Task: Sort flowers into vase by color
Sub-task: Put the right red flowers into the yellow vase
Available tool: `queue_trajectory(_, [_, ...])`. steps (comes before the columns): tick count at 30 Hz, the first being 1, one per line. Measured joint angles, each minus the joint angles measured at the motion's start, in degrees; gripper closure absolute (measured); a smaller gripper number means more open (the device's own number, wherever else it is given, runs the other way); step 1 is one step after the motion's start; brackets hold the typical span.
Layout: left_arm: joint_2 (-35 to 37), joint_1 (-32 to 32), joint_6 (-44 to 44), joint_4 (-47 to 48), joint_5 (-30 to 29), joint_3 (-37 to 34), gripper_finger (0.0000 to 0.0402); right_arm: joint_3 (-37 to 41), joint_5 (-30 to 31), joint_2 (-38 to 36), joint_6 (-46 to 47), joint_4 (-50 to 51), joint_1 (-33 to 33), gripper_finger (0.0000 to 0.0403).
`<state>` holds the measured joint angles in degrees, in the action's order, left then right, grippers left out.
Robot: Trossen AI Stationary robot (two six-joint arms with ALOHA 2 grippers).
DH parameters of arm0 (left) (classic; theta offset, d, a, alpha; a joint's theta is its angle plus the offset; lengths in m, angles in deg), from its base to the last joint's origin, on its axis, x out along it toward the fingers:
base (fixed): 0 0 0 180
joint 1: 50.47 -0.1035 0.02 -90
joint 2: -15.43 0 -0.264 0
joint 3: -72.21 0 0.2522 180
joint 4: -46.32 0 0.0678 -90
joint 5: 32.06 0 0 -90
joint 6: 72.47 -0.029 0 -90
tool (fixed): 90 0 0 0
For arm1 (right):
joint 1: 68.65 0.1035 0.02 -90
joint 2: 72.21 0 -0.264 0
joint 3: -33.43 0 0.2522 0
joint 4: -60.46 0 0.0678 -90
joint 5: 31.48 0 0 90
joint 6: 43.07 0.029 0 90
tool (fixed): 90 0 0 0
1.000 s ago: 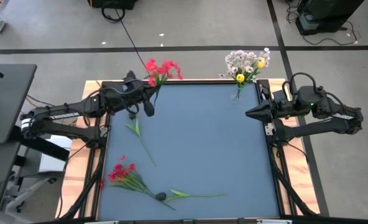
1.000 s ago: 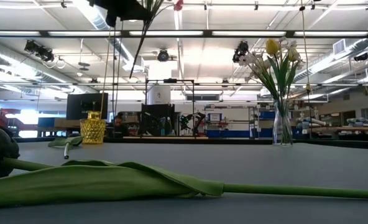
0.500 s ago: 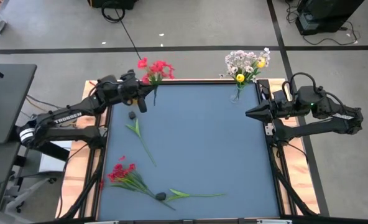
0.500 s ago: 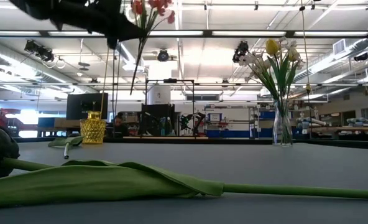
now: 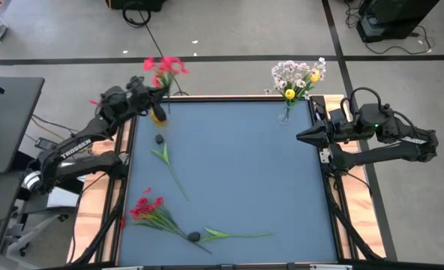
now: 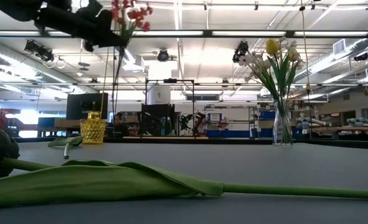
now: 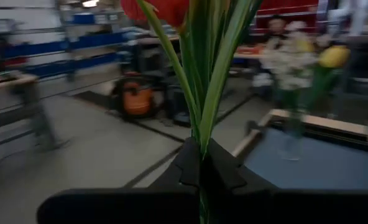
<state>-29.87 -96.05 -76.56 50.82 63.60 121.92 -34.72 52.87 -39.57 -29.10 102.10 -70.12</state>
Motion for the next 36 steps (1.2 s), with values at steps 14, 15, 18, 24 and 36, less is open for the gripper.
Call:
queue_trajectory(14, [6.4,-11.8,4.5,-12.7,-3.6,-13.6,0.0395,0.0,0.0,0.0,0.0,0.0,0.0,0.0363])
queue_trajectory(15, [6.4,-12.1,4.4,-12.8,-3.7,-14.0,0.0395,0.0,0.0,0.0,0.0,0.0,0.0,0.0363])
queue_trajectory(18, [6.3,-12.7,3.1,-12.0,-3.9,-14.4,0.0394,0.0,0.0,0.0,0.0,0.0,0.0,0.0363])
queue_trajectory(24, [6.3,-14.1,3.0,-9.1,-4.5,-14.9,0.0393,0.0,0.0,0.0,0.0,0.0,0.0,0.0363])
queue_trajectory(36, [5.1,-14.1,11.2,-2.3,-6.5,-14.9,0.0313,0.0,0.0,0.0,0.0,0.0,0.0,0.0363])
